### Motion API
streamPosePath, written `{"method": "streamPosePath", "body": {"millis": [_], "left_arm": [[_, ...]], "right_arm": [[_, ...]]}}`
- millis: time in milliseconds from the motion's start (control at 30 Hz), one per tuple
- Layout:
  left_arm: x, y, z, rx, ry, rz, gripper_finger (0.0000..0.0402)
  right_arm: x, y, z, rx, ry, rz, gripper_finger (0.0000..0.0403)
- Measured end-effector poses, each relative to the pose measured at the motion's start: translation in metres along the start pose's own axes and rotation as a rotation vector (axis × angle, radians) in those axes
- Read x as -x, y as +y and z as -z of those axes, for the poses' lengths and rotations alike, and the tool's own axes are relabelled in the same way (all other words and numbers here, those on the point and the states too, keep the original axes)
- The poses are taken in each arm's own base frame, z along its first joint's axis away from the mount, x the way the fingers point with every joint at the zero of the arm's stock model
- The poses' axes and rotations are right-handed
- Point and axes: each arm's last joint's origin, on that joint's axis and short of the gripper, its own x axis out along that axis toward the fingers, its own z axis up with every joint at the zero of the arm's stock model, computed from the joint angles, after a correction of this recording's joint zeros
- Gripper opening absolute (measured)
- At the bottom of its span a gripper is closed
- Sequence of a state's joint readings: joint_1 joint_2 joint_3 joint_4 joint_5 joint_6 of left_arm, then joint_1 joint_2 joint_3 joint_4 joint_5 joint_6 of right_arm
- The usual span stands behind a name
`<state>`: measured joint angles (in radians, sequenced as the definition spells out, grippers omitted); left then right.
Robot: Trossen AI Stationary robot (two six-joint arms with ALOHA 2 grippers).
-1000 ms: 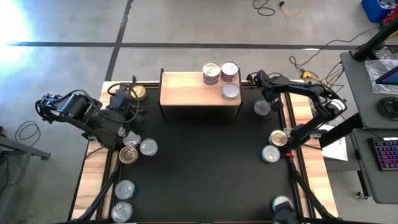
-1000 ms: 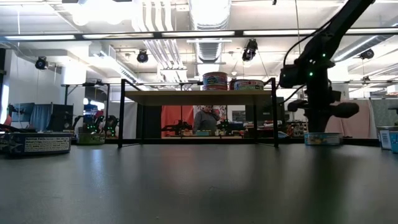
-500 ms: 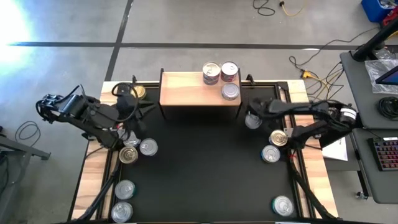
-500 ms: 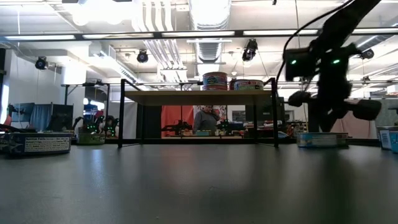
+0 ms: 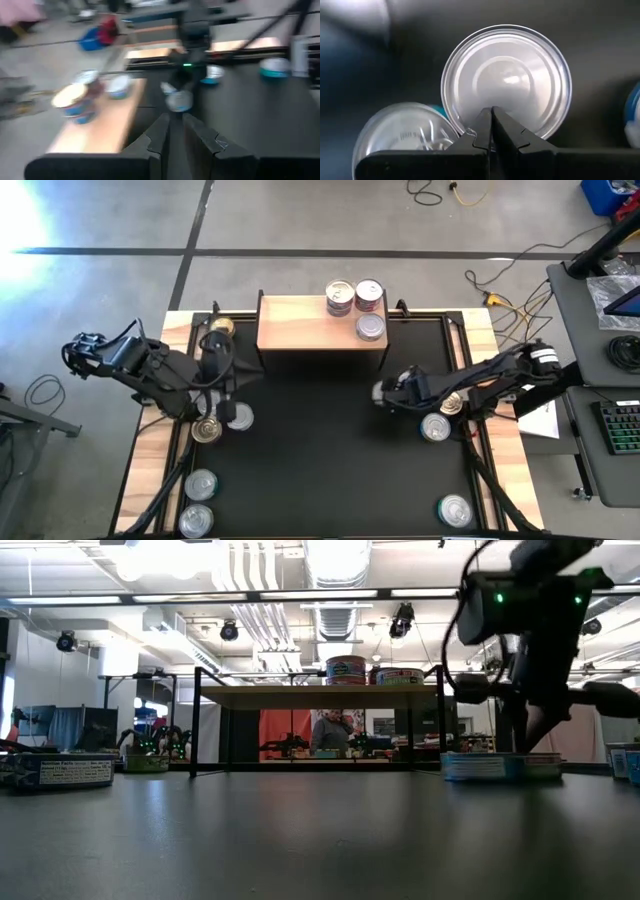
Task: Stack canned seafood by type on shelf
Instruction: Stack the white-green tuna can on top of the other green tuna can on the shelf
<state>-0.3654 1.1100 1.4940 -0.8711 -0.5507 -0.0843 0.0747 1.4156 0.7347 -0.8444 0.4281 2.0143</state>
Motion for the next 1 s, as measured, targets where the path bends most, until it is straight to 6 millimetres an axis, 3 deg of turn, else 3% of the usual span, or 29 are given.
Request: {"method": "streamPosePath", "body": {"millis": [300,600,800,1000], "left_arm": [[0.0,-0.004,0.008,0.131,0.1,0.143,0.0036],[0.0,-0.005,0.013,0.203,0.157,0.168,0.0036],[0.001,-0.006,0.021,0.366,0.26,0.163,0.0036],[0.008,-0.017,0.046,0.428,0.464,0.119,0.0036]], "right_arm": [[0.022,0.043,0.066,0.202,0.099,-0.048,0.0009],[0.04,0.122,0.127,0.592,0.314,-0.259,0.0009],[0.039,0.17,0.148,0.643,0.452,-0.506,0.0009],[0.05,0.185,0.155,0.656,0.436,-0.566,0.0009]]}}
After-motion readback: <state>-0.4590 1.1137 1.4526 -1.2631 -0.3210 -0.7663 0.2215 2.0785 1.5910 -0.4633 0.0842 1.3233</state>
